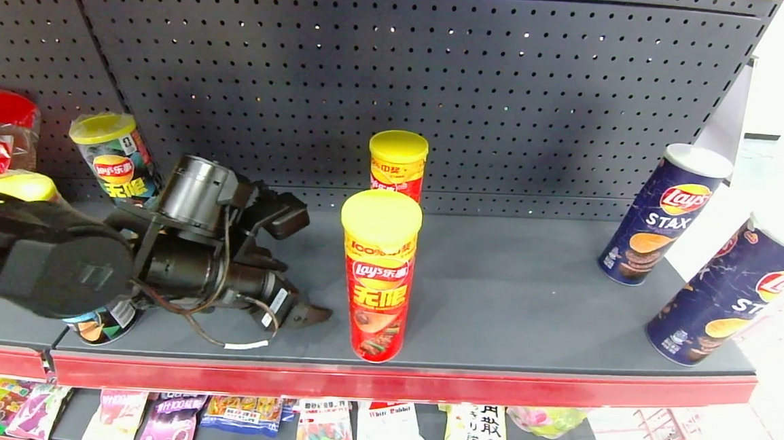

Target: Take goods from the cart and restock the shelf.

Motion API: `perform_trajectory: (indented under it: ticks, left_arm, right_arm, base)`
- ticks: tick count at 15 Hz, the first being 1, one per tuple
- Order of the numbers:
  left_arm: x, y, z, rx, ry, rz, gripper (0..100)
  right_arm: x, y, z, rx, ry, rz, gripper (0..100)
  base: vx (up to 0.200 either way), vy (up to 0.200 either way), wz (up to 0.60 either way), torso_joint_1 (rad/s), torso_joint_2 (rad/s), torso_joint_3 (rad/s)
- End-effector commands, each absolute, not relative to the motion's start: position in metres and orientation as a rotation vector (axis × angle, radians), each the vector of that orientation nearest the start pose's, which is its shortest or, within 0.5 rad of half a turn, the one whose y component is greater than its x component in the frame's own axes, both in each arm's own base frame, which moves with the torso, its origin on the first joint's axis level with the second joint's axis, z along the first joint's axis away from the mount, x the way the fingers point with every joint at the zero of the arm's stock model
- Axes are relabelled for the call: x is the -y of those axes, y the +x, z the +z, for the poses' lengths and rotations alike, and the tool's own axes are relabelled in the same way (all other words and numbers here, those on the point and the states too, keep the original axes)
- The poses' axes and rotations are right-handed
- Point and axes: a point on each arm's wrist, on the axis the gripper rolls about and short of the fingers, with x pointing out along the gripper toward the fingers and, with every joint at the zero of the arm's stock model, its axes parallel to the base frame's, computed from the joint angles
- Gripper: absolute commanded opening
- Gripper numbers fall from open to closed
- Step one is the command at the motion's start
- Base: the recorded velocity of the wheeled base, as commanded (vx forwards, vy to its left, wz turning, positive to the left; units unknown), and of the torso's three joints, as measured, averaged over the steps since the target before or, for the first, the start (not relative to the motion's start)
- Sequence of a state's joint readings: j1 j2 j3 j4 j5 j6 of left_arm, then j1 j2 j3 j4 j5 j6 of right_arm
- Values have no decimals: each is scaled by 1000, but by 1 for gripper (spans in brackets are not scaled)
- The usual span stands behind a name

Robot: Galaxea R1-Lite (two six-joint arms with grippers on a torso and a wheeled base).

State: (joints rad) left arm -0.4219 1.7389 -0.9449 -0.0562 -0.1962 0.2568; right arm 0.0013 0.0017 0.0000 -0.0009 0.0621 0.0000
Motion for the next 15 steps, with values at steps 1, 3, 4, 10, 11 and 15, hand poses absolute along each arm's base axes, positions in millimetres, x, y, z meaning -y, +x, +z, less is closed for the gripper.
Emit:
perform_trajectory:
  ticks: [1, 3, 4, 10, 11, 15]
  left_arm:
    - [93, 221, 185, -570, 299, -630, 100]
    - [58, 153, 194, -477, 248, -543, 100]
    - [42, 121, 192, -425, 218, -484, 100]
    - [2, 3, 149, -340, 3, -131, 100]
    - [2, -2, 144, -339, -19, -84, 100]
    - [2, -31, 95, -165, -65, -72, 100]
  right_arm:
    - [-1, -23, 76, 0, 0, 64, 100]
    - [-1, -23, 76, 0, 0, 64, 100]
    - [-1, -23, 76, 0, 0, 64, 100]
    - [-1, -23, 76, 0, 0, 64, 100]
    - [-1, -23, 76, 0, 0, 64, 100]
    - [-1, -23, 76, 0, 0, 64, 100]
  base:
    - [0, 0, 0, 0, 0, 0]
    - [0, 0, 0, 0, 0, 0]
    - [0, 0, 0, 0, 0, 0]
    - [0, 0, 0, 0, 0, 0]
    - [0, 0, 0, 0, 0, 0]
    - [0, 0, 0, 0, 0, 0]
